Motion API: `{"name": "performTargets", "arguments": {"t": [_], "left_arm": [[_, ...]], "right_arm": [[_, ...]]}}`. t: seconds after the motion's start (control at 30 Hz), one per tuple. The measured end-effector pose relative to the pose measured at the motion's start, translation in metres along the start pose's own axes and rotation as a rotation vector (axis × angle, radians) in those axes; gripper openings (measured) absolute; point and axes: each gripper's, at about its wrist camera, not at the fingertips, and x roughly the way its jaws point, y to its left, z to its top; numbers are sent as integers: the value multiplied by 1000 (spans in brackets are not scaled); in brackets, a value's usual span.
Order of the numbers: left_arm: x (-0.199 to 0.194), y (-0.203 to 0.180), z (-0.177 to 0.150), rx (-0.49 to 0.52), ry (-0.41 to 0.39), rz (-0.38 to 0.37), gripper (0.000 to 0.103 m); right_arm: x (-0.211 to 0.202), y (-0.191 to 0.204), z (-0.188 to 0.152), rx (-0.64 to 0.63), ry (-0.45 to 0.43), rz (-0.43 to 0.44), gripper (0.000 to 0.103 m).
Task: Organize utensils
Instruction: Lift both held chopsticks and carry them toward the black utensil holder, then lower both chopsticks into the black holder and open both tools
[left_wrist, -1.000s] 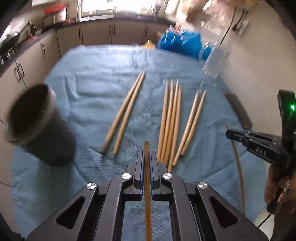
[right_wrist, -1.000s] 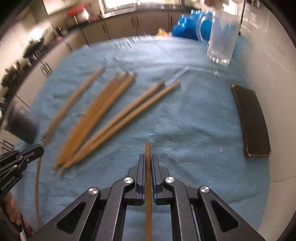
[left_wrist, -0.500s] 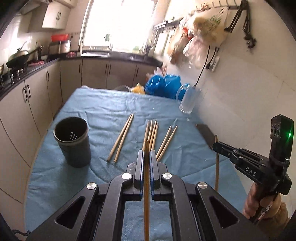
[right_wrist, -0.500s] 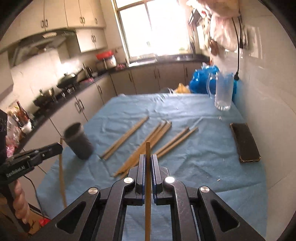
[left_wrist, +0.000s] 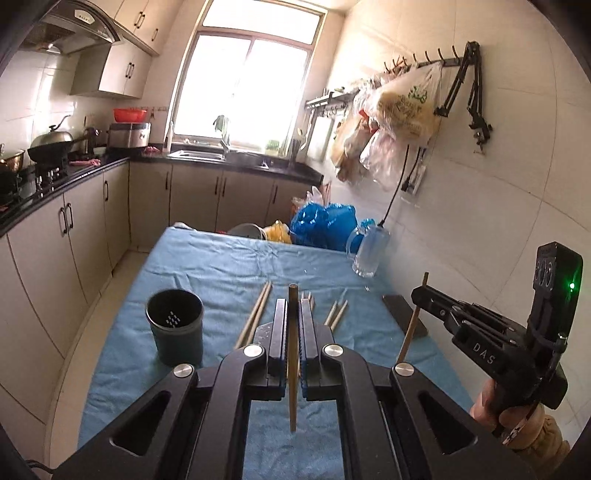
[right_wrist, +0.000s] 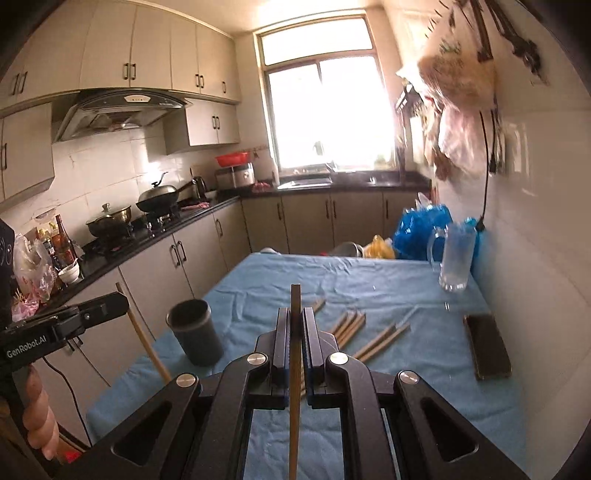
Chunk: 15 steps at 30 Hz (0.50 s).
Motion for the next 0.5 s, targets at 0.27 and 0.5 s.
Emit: {"name": "performTargets", "arguments": {"t": [0.27, 0.5], "left_arm": [[-10, 21, 28, -24, -27, 1, 4], [-37, 46, 68, -27, -94, 50, 4]], "right_arm": [[13, 18, 29, -16, -34, 35, 6], [25, 41, 71, -20, -88, 87, 6]]}}
